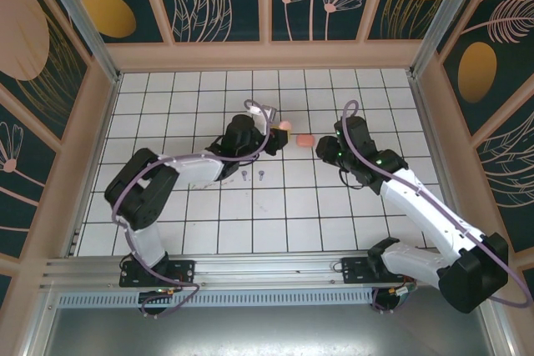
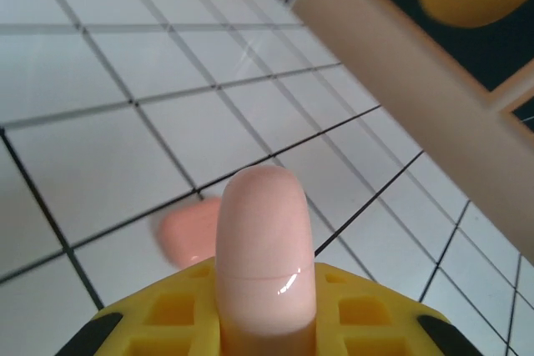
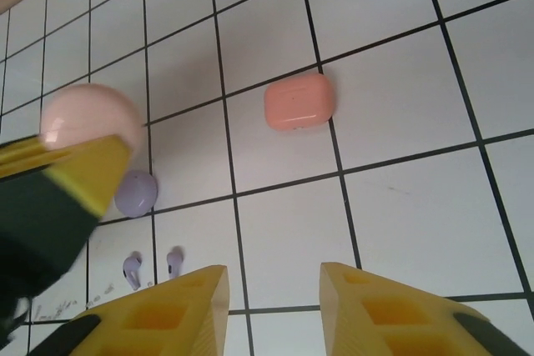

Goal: Insert wireless bluetooth earbuds into charging case

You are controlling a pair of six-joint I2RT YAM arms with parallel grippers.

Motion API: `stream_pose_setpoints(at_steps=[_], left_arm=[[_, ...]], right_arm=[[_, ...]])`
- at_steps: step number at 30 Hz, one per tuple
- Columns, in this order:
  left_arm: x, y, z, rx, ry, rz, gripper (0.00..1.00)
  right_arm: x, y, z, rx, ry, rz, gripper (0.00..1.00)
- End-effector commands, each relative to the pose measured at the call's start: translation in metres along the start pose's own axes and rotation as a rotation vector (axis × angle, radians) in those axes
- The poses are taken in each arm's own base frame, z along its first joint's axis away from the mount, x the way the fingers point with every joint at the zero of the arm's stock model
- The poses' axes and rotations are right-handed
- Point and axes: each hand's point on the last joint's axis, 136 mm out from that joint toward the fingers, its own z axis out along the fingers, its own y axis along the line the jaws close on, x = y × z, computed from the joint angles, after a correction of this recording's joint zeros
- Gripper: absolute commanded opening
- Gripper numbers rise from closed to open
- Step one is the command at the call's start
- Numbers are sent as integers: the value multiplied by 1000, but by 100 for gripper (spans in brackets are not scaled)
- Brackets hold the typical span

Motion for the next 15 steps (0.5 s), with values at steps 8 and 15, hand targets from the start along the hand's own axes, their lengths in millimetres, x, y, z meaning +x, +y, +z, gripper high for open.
stream_pose_setpoints(at_steps=[8, 15], left_arm=[[26, 48, 55, -190, 157, -211, 2], [48, 62, 74, -213, 218, -249, 7]], right_arm=[[-20, -4, -6, -39, -76, 12, 37], [-23, -8, -8, -59, -81, 14, 38]])
